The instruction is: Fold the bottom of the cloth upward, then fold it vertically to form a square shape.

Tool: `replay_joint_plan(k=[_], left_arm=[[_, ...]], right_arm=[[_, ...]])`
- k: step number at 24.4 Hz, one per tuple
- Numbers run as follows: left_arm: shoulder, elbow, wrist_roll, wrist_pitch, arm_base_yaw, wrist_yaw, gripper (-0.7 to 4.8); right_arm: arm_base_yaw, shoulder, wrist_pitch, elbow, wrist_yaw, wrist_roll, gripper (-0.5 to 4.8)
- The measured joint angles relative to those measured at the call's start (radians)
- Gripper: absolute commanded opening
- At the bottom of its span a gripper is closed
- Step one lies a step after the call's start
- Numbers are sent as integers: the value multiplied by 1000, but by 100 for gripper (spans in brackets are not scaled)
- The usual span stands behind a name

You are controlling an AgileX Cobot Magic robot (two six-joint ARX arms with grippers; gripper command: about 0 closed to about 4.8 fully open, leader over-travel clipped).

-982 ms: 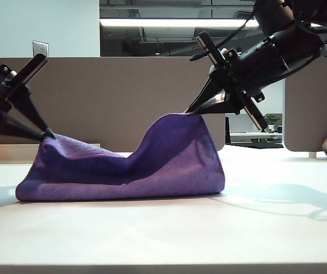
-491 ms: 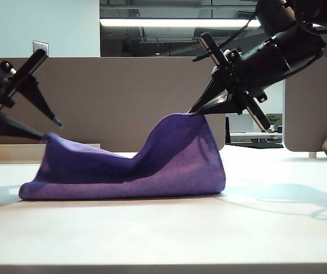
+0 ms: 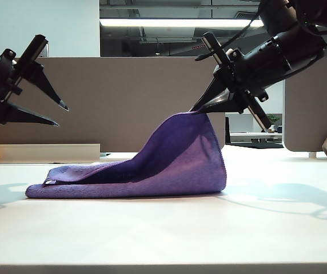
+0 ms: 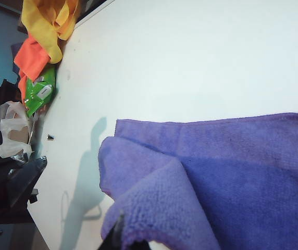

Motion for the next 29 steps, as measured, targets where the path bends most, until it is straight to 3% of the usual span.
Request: replay_joint_plan(k=[6, 13, 19, 29], left_arm=[[0, 1, 1, -31, 1, 69, 142], [29, 1, 57, -167, -3, 66, 143], [34, 1, 103, -224, -3, -77, 110], [92, 2, 121, -240, -3, -108, 111]], right_arm=[[0, 26, 23, 0, -2, 43, 8], [0, 26, 84, 0, -50, 52, 8], [1, 25, 129, 0, -104, 76, 8], [1, 21, 134, 44, -142, 99, 8]])
